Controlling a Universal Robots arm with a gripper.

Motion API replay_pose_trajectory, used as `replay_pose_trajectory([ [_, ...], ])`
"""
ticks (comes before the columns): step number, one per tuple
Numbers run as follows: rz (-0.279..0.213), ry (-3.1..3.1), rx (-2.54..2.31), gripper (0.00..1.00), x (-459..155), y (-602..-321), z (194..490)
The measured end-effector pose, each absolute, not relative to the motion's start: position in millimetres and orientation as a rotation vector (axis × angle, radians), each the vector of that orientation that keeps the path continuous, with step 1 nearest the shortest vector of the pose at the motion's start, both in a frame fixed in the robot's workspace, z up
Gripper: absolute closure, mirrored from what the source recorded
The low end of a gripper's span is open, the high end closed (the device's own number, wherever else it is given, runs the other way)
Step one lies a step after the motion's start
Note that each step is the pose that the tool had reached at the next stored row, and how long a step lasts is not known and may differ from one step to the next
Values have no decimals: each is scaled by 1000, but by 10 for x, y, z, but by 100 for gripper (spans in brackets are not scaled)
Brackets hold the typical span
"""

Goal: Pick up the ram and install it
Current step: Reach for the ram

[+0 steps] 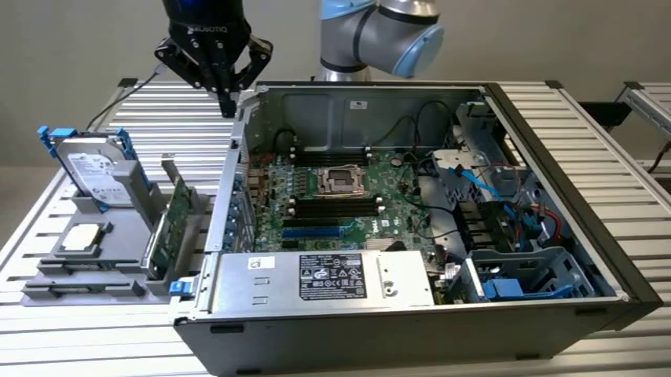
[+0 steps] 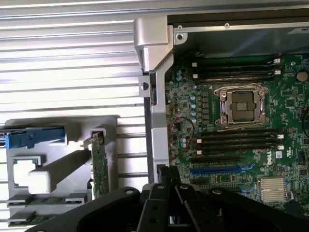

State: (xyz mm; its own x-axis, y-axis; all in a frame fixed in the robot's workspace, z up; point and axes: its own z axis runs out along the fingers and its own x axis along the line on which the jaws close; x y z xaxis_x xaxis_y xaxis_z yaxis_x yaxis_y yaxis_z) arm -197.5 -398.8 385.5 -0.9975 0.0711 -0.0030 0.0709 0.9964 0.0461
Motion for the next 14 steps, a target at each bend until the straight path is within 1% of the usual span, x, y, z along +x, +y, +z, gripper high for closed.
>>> replay_pose_trajectory([
  [14,68,3153,113,89,-2614,-3988,3728],
])
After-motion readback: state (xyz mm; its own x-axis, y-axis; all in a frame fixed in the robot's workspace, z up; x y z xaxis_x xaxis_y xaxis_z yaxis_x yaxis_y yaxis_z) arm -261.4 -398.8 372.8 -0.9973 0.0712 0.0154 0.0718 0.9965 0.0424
